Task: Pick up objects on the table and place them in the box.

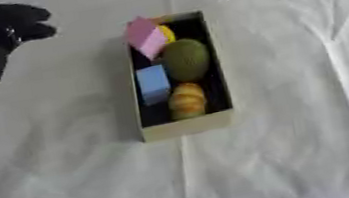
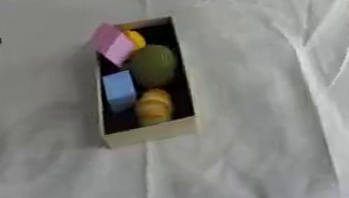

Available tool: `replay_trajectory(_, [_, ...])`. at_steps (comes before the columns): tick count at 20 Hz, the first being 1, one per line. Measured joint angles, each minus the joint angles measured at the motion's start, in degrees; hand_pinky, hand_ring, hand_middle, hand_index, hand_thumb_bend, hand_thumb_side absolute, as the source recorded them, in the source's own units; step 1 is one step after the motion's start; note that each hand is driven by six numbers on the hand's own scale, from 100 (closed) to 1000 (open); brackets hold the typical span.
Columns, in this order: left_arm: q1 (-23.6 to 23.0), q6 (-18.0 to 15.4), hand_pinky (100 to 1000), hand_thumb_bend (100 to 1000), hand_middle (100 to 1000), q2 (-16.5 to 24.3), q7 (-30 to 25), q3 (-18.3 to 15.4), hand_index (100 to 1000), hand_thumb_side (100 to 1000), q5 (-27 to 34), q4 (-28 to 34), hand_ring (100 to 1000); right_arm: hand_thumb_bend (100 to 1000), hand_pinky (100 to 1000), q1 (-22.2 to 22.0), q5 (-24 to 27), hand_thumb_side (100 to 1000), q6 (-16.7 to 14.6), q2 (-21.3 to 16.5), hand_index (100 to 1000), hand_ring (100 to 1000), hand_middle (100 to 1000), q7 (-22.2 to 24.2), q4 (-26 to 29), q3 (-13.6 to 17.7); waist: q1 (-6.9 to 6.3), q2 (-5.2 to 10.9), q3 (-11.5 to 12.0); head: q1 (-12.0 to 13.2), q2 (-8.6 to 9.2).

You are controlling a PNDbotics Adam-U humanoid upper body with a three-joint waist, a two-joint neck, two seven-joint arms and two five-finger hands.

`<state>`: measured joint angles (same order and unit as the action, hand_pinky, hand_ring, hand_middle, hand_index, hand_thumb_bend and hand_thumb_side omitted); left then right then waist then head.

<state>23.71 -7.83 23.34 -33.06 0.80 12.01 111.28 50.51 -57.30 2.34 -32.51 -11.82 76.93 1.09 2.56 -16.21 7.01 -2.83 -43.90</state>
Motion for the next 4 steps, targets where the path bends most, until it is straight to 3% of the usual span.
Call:
replay_trajectory(1, [0.0, -0.1, 891, 100, 811, 0.2, 0.4, -0.1, 837, 672, 0.0, 0.0, 813, 100, 743, -0.2, 1.9, 108, 0.3, 0.0, 816, 835, 709, -2.0, 0.4, 0.4, 0.0, 0.0, 0.0, -0.1, 0.0])
replay_trajectory(2, [-0.1, -0.2, 890, 100, 811, 0.4, 0.9, -0.3, 838, 672, 0.1, 0.0, 814, 100, 739, -0.2, 4.2, 286, 0.6, 0.0, 806, 834, 703, -4.2, 0.8, 0.8, 0.0, 0.0, 0.0, -0.1, 0.0])
replay_trajectory(4, [-0.4, -0.4, 890, 100, 811, 0.6, 2.1, -0.6, 838, 672, 0.4, 0.0, 814, 100, 738, -0.7, 10.1, 506, 0.7, 0.0, 800, 834, 702, -8.5, 1.8, 1.6, 0.0, 0.0, 0.1, -0.2, 0.0])
